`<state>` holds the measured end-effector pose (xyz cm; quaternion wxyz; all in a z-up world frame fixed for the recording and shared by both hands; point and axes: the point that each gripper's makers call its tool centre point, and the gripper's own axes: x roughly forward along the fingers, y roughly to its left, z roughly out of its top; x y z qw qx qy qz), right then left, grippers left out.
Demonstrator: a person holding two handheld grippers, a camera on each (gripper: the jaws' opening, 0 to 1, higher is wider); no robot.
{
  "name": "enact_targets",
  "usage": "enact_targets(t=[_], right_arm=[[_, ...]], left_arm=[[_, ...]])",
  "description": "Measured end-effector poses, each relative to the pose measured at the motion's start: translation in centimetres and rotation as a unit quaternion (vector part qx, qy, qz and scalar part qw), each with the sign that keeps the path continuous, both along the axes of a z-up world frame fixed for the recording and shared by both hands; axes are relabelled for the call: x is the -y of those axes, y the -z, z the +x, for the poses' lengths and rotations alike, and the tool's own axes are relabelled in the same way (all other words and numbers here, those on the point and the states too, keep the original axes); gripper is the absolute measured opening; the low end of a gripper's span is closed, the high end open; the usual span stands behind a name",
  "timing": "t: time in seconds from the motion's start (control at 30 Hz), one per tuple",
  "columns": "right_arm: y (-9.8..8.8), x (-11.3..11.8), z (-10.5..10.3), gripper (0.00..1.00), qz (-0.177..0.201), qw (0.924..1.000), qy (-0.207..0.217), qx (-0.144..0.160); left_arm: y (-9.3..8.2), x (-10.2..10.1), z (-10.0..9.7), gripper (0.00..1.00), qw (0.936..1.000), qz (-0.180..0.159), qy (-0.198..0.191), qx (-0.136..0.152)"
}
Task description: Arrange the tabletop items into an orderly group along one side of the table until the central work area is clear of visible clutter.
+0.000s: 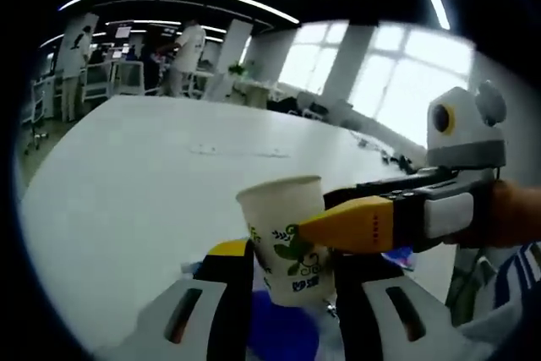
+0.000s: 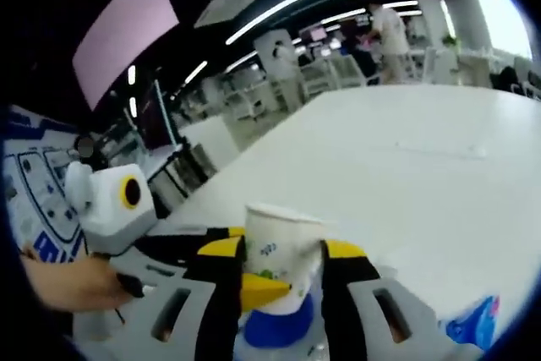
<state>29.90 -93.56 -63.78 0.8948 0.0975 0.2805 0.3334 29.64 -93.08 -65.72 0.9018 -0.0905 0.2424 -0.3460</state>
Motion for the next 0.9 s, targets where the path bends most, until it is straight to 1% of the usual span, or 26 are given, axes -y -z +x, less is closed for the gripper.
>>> enact_targets(t=[0.03,0.13,0.17,0.3,0.33,0.47,0.67,0.9], right_arm=[[-0.1,0.0,0.1,0.32,0.001,1.0000,-0.001,0.003],[-0.7,-0.3,0.6,0.32,0.002,0.9996,-0.008,0.028],[-0.8,-0.3,0.8,0.32,0.001,0.9993,-0.010,0.036],[-1.1,-0.2,1.6,0.32,0.003,0.9986,-0.009,0.053],[-1.2,-0.2,1.7,0.32,0.005,0.9984,-0.009,0.055],[-1.9,-0.1,2.4,0.31,0.007,0.9964,-0.015,0.084],[-2.2,0.1,3.5,0.31,0.006,0.9940,-0.020,0.108],[-1.9,0.4,5.2,0.31,0.007,0.9911,-0.025,0.131]], left_arm=[[-0.2,-0.1,0.2,0.35,1.0000,0.000,0.000,0.006],[-0.7,-0.3,1.0,0.35,0.9995,0.005,0.001,0.030],[-0.8,-0.3,1.2,0.35,0.9994,0.007,0.001,0.034],[-0.9,-0.2,2.2,0.35,0.9990,0.006,0.004,0.045],[-1.1,-0.2,2.4,0.35,0.9985,0.010,0.006,0.053],[-1.7,-0.1,3.0,0.35,0.9973,0.011,0.007,0.072],[-1.8,0.2,4.3,0.35,0.9953,0.011,0.013,0.095],[-1.6,0.4,6.1,0.35,0.9928,0.012,0.019,0.117]])
